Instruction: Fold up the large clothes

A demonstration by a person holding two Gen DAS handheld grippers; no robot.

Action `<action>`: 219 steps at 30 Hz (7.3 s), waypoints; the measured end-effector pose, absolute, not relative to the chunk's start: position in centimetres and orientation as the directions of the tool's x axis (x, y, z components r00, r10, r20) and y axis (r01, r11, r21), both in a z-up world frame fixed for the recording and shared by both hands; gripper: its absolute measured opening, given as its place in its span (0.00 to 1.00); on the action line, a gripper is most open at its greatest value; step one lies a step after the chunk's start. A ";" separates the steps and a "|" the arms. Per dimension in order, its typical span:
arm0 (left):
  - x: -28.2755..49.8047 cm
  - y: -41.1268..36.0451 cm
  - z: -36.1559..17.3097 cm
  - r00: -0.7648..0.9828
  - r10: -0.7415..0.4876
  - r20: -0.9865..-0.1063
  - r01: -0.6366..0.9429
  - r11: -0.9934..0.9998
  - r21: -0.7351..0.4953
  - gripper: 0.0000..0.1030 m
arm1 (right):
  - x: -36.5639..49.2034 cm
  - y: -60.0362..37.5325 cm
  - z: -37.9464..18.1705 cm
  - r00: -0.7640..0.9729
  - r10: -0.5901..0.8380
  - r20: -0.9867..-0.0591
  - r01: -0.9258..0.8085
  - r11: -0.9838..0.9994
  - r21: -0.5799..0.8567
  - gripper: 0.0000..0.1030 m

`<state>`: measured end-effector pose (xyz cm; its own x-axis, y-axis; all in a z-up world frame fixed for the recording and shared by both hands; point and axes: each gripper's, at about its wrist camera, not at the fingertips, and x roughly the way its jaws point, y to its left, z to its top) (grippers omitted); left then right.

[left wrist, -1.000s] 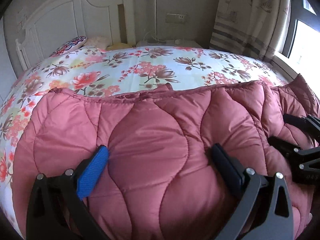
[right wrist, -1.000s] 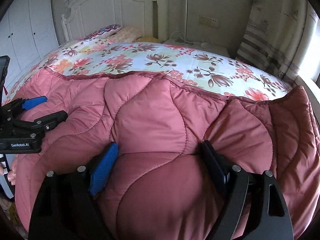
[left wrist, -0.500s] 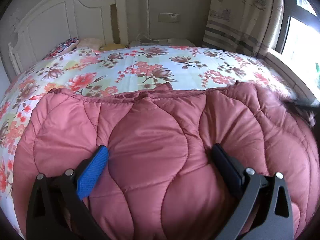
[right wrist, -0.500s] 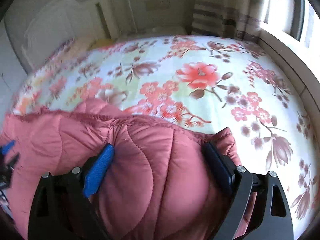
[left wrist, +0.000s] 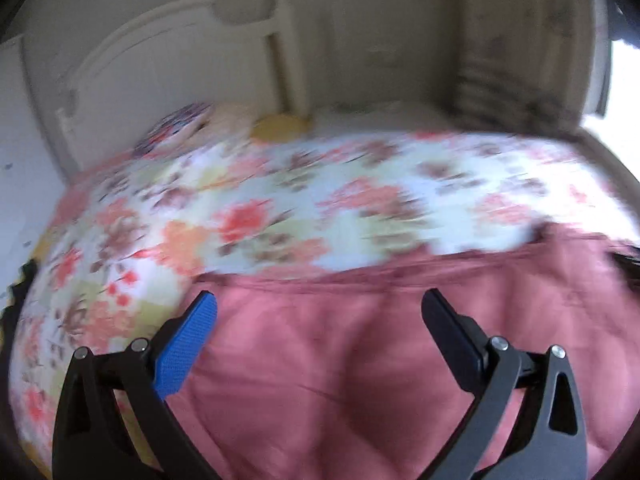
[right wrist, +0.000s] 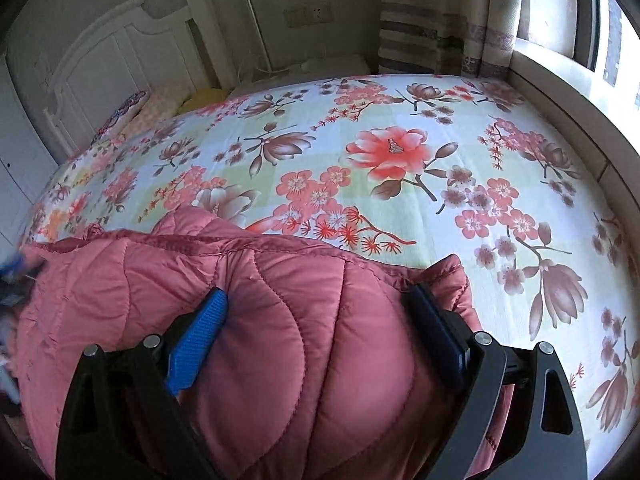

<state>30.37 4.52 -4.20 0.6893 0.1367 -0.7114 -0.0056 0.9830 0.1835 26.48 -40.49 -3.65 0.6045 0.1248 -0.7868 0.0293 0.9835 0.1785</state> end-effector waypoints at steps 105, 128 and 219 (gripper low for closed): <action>25.3 0.4 -7.2 0.677 -0.183 -0.713 0.168 0.982 -0.092 0.98 | 18.2 -31.8 -1.7 0.671 0.242 -0.701 -0.219 0.968 0.124 0.95; 14.4 3.1 0.2 0.802 -0.009 -0.598 0.034 0.999 0.031 0.98 | 8.4 -30.2 0.8 0.750 0.112 -0.652 -0.168 0.986 -0.024 0.96; 28.6 -1.0 -7.3 0.646 -0.080 -0.759 0.162 0.986 0.035 0.98 | 7.2 -45.3 2.8 0.822 0.257 -0.508 0.004 0.890 0.457 0.96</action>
